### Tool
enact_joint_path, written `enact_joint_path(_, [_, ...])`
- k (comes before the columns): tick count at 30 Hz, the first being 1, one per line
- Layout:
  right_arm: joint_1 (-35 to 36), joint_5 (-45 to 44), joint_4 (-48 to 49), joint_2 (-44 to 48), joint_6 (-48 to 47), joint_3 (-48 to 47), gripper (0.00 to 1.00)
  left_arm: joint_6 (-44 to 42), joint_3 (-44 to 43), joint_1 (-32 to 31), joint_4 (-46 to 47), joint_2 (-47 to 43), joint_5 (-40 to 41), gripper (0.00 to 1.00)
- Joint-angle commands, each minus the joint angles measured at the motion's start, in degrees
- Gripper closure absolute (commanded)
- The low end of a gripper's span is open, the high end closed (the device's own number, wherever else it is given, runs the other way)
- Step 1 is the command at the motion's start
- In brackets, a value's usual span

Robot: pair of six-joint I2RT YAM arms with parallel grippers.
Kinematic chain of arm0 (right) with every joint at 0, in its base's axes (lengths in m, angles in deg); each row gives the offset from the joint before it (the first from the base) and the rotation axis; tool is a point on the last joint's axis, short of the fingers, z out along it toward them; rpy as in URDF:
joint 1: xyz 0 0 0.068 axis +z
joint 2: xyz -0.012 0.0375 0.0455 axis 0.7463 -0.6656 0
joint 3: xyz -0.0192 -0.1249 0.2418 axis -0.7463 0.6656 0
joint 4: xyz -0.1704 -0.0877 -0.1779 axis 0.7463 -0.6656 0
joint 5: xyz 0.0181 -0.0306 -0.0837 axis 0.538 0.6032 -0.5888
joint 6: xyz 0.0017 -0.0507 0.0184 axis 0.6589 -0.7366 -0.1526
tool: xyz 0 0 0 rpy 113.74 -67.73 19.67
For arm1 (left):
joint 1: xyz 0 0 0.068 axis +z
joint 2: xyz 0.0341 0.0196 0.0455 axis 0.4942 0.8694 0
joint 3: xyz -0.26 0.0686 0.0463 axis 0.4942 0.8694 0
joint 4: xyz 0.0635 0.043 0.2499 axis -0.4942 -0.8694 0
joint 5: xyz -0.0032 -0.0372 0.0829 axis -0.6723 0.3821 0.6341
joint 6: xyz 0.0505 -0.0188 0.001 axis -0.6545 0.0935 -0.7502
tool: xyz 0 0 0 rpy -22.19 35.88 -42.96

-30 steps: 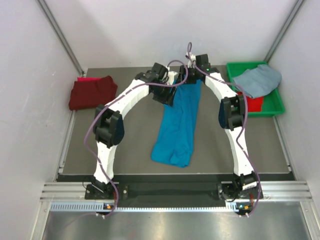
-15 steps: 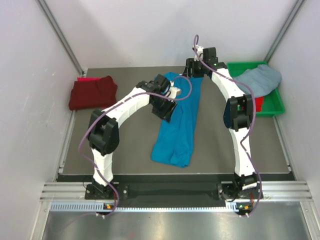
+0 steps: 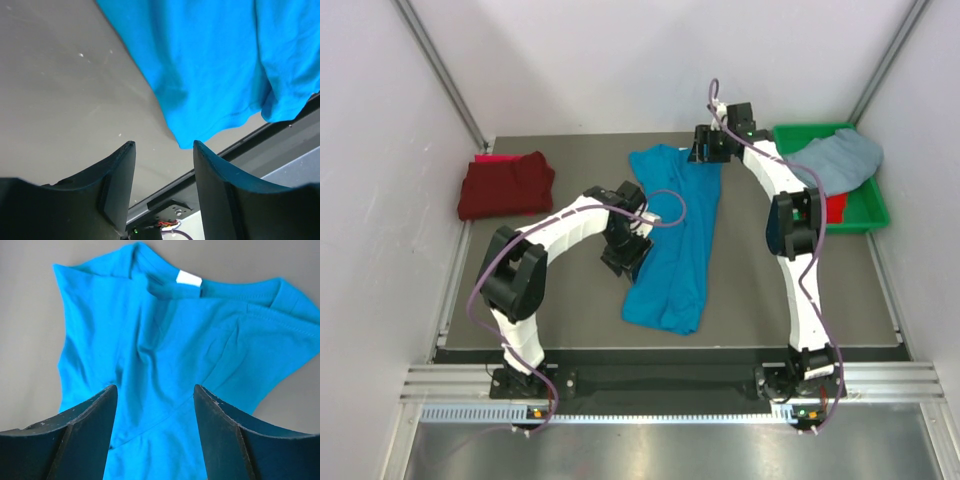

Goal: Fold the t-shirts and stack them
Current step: Fold the tshirt

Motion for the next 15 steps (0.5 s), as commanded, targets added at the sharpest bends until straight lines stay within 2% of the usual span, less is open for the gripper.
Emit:
enact_joint_path(1, [-0.23, 0.13, 1.19, -2.12, 1.11, -1.28, 0.37, 0.25, 0.57, 0.01, -1.5, -0.47, -2.3, 0.45])
enact_joint_path(6, [-0.23, -0.22, 2.07, -4.23, 1.46, -3.3, 0.37, 1.83, 1.63, 0.1, -3.6, 3.05, -4.94, 0.45])
enact_joint_path(11, [-0.32, -0.48, 2.16, -5.82, 2.51, -3.75, 0.37, 0.87, -0.92, 0.53, -6.33, 7.87, -6.43, 0.48])
enact_joint_path(15, [-0.32, -1.27, 1.63, -6.69, 2.25, -4.36, 0.37, 0.87, -1.27, 0.45, -6.33, 10.08, -8.37, 0.63])
